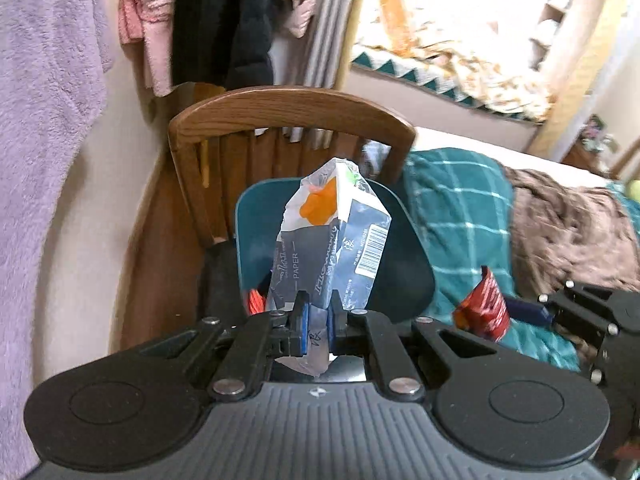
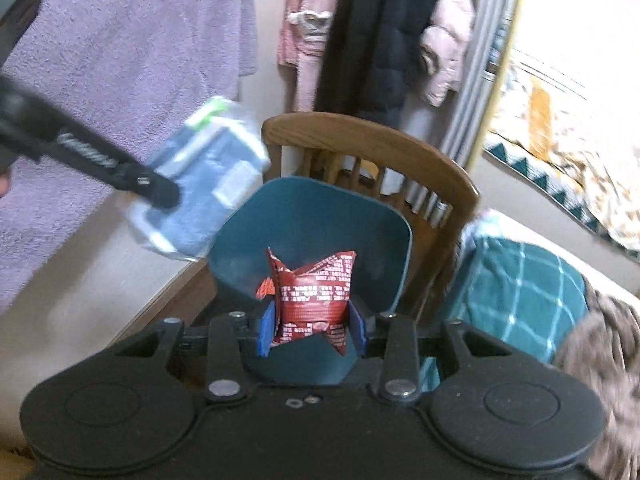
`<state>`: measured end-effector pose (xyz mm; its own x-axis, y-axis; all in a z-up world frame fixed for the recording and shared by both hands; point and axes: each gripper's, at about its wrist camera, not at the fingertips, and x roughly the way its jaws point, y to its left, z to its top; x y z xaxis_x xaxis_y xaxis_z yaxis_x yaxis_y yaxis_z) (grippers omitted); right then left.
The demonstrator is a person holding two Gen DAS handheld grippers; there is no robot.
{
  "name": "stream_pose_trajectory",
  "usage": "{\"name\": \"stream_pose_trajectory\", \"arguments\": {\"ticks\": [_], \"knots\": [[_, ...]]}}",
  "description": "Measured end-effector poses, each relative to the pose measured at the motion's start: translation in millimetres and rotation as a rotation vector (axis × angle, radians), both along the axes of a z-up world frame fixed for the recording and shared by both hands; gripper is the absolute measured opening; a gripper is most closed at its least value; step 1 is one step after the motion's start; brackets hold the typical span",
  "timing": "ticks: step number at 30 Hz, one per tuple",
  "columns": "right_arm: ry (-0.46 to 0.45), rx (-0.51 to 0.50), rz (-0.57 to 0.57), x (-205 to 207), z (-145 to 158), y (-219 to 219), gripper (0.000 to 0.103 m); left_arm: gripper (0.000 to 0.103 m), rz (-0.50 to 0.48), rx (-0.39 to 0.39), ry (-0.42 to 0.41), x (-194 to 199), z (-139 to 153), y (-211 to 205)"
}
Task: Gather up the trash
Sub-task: 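Lift the grey-white wrapper with left while right carries the brown packet to the wastebasket, then open the left gripper over the wastebasket while right releases the brown packet inside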
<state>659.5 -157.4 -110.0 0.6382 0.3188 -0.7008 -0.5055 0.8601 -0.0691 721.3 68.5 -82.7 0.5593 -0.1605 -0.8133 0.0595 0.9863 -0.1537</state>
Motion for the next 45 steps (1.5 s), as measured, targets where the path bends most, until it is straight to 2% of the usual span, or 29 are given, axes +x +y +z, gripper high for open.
{"name": "stream_pose_trajectory", "arguments": {"ticks": [3,9,11,16,22,29,32,34,38,45], "knots": [[0.034,-0.002,0.026,33.2,-10.3,5.8,0.037,0.008,0.037,0.022,0.048,35.8,-15.1,-14.8],[0.116,-0.064,0.084,81.9,-46.2,14.6,0.037,0.008,0.059,0.104,0.137,77.3,-55.5,-39.3],[0.143,-0.080,0.096,89.8,-60.4,15.7,0.036,0.008,0.057,0.132,0.149,84.1,-67.8,-46.5],[0.202,-0.120,0.141,103.3,-87.0,19.4,0.036,0.008,0.086,0.133,0.251,98.6,-105.5,-50.2],[0.236,-0.115,0.162,118.5,-97.4,18.0,0.039,0.008,0.074,0.137,0.363,108.6,-138.7,-54.8],[0.247,-0.116,0.179,125.4,-99.9,16.1,0.042,0.009,0.066,0.105,0.388,111.6,-148.1,-58.5],[0.236,-0.121,0.197,121.8,-97.8,16.3,0.049,0.010,0.060,0.094,0.381,111.5,-147.4,-59.7],[0.227,-0.126,0.202,117.7,-96.1,15.8,0.054,0.014,0.059,0.080,0.381,111.2,-146.7,-60.2],[0.211,-0.108,0.197,114.6,-91.1,13.1,0.059,0.022,0.046,0.077,0.360,110.0,-138.8,-59.7],[0.183,-0.076,0.195,103.3,-72.9,5.6,0.062,0.024,0.013,0.063,0.301,93.0,-113.5,-59.5]]}}
